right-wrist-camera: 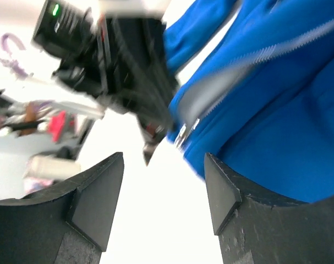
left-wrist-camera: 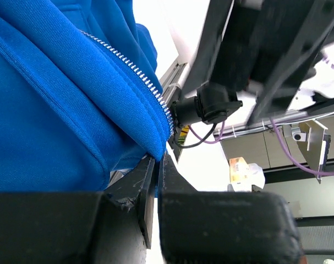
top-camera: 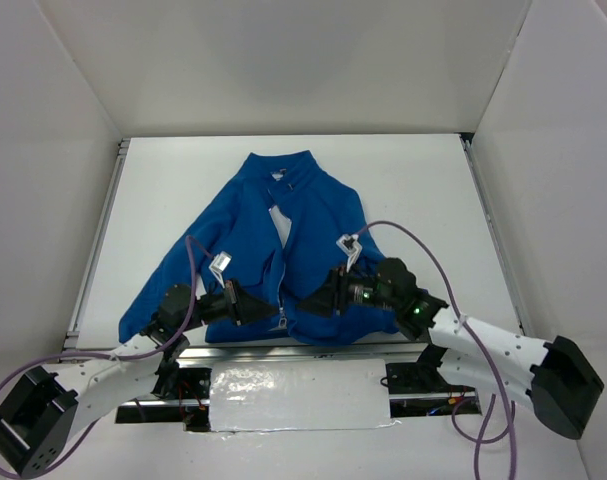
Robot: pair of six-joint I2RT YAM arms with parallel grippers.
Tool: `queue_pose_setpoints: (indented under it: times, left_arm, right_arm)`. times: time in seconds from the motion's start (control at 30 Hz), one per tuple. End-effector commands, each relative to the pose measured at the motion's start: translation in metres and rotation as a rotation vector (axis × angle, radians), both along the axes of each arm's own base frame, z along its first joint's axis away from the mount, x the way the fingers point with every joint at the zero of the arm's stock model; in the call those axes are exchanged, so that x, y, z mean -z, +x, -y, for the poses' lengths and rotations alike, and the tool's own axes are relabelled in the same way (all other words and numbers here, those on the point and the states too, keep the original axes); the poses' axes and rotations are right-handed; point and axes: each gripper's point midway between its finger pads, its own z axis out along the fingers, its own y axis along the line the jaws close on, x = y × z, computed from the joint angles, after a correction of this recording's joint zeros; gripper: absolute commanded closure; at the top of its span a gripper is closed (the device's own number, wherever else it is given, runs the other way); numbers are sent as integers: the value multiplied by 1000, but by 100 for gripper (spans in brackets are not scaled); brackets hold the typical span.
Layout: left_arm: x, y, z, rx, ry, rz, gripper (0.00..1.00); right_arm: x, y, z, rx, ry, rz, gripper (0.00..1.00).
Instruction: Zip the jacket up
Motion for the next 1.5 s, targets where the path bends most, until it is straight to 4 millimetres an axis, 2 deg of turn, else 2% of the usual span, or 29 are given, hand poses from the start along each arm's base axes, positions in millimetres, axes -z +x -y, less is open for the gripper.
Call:
queue_pose_setpoints:
  times: [0.0,0.03,0.07,0.1,0.2,0.27,0.3,0.33,0.6,0.9,1.47]
  left_arm:
    - [-1,-6,-1,19,-14,30,100]
    - [0,-7,-1,19,-14,29,100]
    - [1,-6,-1,16,-13,26,100]
    - [0,-7,0,17,-14,29,100]
    - [1,-5,0,9,-10,25,100]
    - [2,-4,0,5,-7,19,100]
    - [2,-4,0,6,-6,15,100]
    - [1,-4,0,6,-6,15,100]
    - [3,-1,1,0,5,0,100]
    - [0,2,1,-12,1,3,100]
    - [-3,2,3,-10,-7,-1,100]
  right_arm:
    - [-10,-18,2,32,104,-63,33]
    - [-15,-26,1,22,130,-64,33]
    - [-7,-29,2,42,138,-98,33]
    - [-16,-37,-1,18,181,-84,34]
    - [-15,-44,-6,20,213,-95,34]
    - [-6,-42,-8,41,206,-110,35]
    - [-11,-42,-9,40,237,-96,35]
    - [-4,-42,-12,38,222,-119,35]
    - [-5,-45,-29,19,238,-120,37]
    - [4,-54,-30,52,213,-153,38]
    - [35,-48,-40,103,124,-182,38]
